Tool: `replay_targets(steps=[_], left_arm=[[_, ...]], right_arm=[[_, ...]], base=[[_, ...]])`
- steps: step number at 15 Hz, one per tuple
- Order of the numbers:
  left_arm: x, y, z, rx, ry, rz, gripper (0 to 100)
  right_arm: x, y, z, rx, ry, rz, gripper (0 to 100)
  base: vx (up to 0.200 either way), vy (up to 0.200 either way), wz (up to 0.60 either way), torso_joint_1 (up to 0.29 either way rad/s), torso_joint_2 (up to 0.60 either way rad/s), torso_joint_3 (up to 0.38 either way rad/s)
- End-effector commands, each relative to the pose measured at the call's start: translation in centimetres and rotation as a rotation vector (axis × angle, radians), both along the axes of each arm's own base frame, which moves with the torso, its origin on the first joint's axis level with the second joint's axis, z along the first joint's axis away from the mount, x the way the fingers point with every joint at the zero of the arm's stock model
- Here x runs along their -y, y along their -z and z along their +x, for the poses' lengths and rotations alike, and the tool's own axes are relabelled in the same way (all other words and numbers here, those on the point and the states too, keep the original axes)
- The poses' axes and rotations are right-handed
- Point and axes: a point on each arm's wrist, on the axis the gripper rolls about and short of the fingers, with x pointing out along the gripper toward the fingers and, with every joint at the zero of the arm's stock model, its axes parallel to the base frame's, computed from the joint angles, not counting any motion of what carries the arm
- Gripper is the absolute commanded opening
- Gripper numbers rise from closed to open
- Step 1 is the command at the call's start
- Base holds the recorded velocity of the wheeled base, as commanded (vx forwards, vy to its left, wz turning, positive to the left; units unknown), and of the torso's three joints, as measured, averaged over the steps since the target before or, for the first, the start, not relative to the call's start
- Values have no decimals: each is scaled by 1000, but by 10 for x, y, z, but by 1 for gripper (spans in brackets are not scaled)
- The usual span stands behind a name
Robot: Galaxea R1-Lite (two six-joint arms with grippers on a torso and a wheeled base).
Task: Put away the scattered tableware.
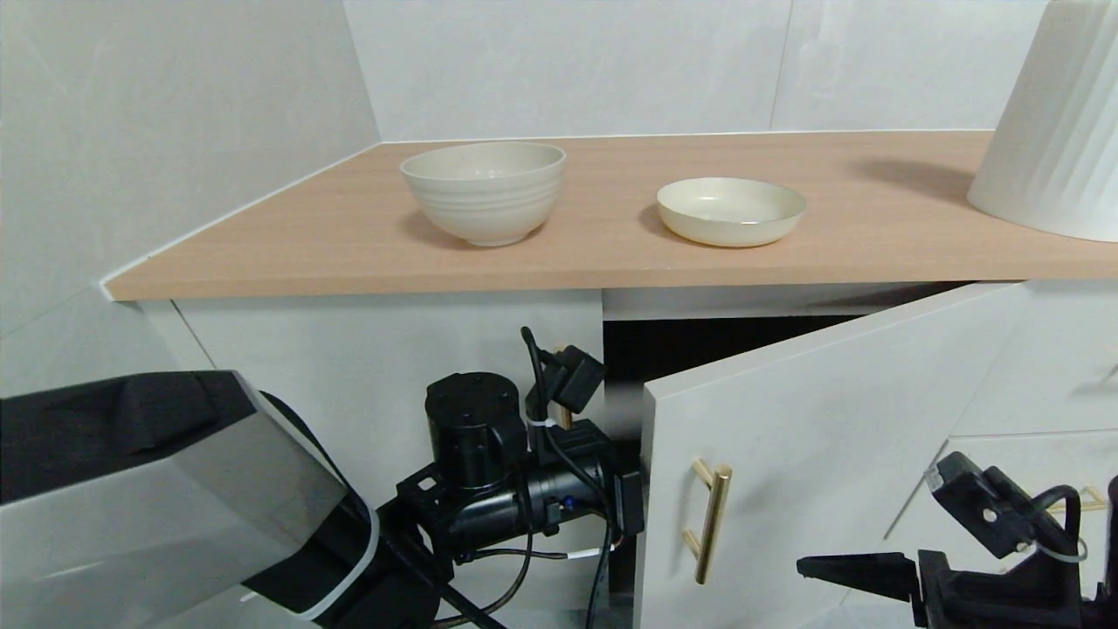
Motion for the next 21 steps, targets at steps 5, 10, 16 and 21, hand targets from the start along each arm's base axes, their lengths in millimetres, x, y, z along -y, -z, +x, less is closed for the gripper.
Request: replay_targets(steps=[5, 10, 16, 21], left_arm=[[1, -5, -2, -19, 4, -20, 0], [11, 4, -1, -30, 27, -11, 0], [20, 10, 6, -29, 27, -13, 0], [22, 4, 7, -27, 28, -13, 0]], right_arm=[[11, 3, -14, 4, -1, 4, 100], [12, 2, -16, 14, -3, 10, 100], [13, 2, -18, 14, -5, 10, 100], [14, 2, -18, 18, -2, 13, 100]], base=[[-160, 0, 0, 6, 2, 2], [-120, 0, 0, -1, 2, 4], [0, 0, 0, 0, 0, 0], [0, 0, 0, 0, 0, 0]])
